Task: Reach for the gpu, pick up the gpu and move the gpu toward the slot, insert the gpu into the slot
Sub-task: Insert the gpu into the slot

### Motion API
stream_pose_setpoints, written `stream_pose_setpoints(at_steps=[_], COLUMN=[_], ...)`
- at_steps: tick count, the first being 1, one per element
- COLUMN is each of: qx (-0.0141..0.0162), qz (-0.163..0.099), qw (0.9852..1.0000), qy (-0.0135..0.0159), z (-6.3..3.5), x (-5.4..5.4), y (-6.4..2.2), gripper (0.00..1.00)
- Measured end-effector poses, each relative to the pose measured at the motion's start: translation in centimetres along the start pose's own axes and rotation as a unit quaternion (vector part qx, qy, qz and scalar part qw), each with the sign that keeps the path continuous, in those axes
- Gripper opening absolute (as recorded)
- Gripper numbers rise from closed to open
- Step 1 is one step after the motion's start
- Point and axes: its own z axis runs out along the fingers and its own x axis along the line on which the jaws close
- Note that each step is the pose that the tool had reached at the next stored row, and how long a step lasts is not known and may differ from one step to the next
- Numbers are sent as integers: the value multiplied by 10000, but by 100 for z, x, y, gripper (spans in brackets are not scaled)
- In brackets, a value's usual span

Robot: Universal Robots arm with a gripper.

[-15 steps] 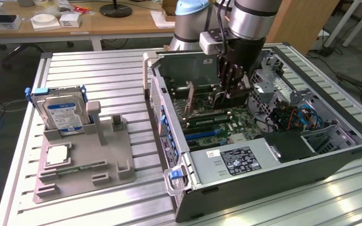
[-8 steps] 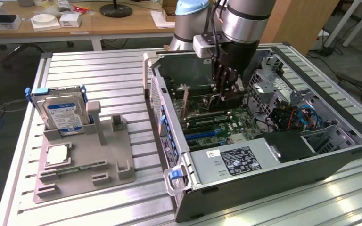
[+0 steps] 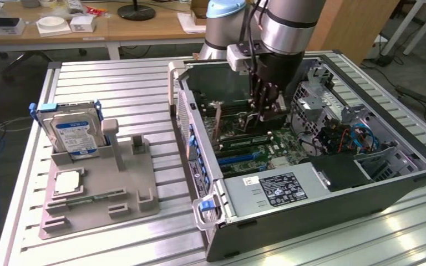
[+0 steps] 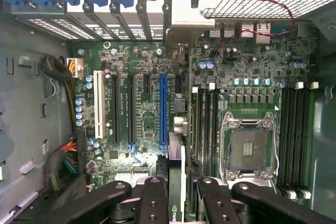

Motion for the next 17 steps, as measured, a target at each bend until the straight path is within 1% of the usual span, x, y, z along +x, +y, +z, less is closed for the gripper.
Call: stream_pose_setpoints(at_steps=[11, 17], qx=[1, 1], qz=[1, 0], qw=[10000, 10000], qy=[-1, -1], z=[24, 61], x=[80, 83], y=[6, 67], gripper=[26, 26])
